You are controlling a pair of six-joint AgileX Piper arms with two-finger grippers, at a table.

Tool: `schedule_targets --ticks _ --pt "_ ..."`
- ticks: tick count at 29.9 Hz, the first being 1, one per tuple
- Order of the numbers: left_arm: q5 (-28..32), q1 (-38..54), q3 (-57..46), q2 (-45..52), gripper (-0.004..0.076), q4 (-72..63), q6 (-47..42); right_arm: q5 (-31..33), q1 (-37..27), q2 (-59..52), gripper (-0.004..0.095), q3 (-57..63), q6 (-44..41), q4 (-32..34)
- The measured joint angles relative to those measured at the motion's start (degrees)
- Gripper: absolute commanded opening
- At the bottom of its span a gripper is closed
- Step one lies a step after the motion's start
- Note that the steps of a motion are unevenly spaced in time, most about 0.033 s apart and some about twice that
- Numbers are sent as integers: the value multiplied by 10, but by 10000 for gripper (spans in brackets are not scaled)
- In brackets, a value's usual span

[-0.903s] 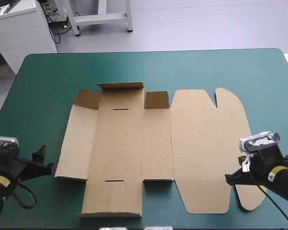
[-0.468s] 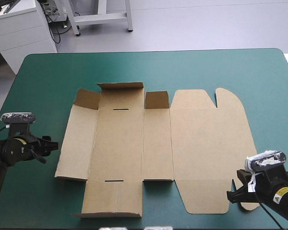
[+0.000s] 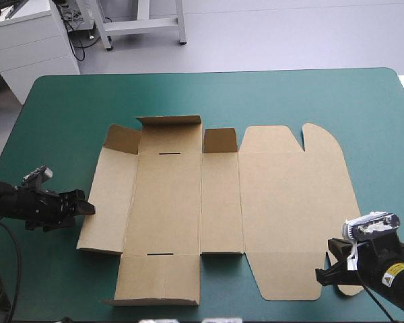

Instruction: Fold the box

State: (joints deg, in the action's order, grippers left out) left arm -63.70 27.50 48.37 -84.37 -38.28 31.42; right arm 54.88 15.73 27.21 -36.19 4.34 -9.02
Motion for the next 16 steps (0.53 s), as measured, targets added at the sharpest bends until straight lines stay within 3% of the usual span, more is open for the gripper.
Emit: schedule_targets --ticks 8,16 --pt "-40 -23 11 -33 468 -66 69 5 0 0 -8 0 0 -1" --pt "-43 -116 12 -35 468 -25 30 5 0 -1 -8 0 0 -2"
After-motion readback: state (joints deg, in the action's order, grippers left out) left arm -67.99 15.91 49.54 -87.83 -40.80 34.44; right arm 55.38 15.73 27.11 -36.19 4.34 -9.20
